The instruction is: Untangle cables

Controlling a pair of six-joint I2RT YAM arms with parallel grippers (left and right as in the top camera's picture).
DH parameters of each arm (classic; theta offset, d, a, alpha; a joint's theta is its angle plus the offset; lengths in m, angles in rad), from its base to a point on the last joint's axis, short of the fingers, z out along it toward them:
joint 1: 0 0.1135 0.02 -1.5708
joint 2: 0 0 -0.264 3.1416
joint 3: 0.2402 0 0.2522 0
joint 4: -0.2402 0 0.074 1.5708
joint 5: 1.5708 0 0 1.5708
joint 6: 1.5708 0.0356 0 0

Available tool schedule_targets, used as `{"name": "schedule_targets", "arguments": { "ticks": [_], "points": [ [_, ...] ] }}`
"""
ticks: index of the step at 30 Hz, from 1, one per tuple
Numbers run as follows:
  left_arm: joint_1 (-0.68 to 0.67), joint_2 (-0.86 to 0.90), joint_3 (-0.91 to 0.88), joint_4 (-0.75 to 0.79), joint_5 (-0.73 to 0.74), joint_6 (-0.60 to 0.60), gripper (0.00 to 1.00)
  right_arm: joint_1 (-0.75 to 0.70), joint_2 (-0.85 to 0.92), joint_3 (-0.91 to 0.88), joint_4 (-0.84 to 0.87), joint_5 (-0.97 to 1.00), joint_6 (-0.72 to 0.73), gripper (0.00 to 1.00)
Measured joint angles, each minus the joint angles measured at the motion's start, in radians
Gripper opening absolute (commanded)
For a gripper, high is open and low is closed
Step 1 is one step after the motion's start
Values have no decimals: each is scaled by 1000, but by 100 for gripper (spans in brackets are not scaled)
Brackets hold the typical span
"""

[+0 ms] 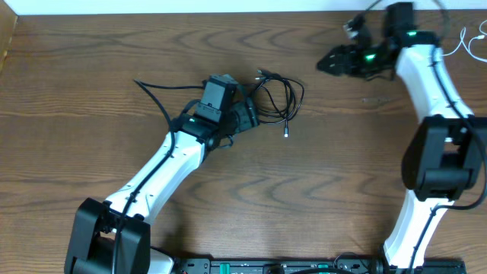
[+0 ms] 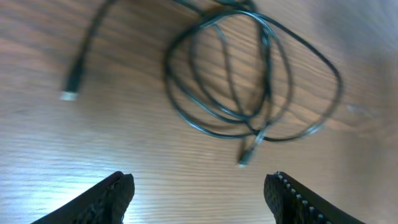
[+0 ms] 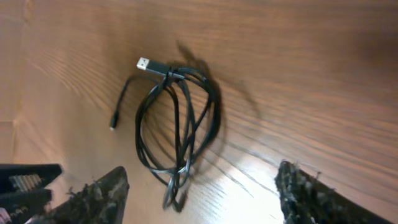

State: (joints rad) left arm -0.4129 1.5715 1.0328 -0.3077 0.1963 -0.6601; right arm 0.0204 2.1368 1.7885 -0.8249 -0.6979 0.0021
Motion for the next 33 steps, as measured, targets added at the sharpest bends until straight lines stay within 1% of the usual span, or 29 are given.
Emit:
{"name": "schedule_targets", "arguments": {
  "ticks": [1, 5, 6, 8, 12, 13, 14, 15, 16, 17, 24, 25, 26, 30, 33],
  "points": [
    [7, 0, 0, -11, -5, -1, 72, 23, 0, -11, 12, 16, 10, 64],
    [24, 0, 0, -53, -32, -2, 72, 106, 0, -45, 51, 116, 86, 38],
    [24, 0, 0, -58, -39, -3, 72, 124, 0, -55, 58, 147, 110, 34],
    [24, 0, 0, -68, -45, -3, 72, 158, 0, -77, 70, 209, 160, 33],
    [24, 0, 0, -80, -46, -6, 72, 188, 0, -93, 75, 272, 208, 33],
    [24, 0, 0, -79, -46, -8, 72, 193, 0, -93, 76, 283, 216, 30],
    [24, 0, 0, -80, -46, -9, 72, 195, 0, -93, 76, 291, 220, 26],
    [24, 0, 0, -80, -46, -9, 72, 197, 0, -95, 77, 303, 228, 19],
    [24, 0, 0, -79, -46, -10, 72, 199, 0, -97, 78, 311, 230, 8],
    [24, 0, 0, -80, -46, -10, 72, 201, 0, -101, 78, 319, 235, 1],
    [24, 0, 0, -50, -46, -16, 72, 209, 0, -111, 73, 326, 231, 1],
    [24, 0, 0, -39, -46, -16, 78, 209, 0, -111, 73, 314, 219, 1],
    [24, 0, 0, -30, -46, -16, 79, 209, -1, -111, 72, 299, 207, 1],
    [24, 0, 0, 3, -29, -19, 79, 206, -27, -116, 40, 217, 170, 1],
    [24, 0, 0, 51, 13, -7, 79, 199, -83, -119, -2, 141, 141, 1]
  ]
}}
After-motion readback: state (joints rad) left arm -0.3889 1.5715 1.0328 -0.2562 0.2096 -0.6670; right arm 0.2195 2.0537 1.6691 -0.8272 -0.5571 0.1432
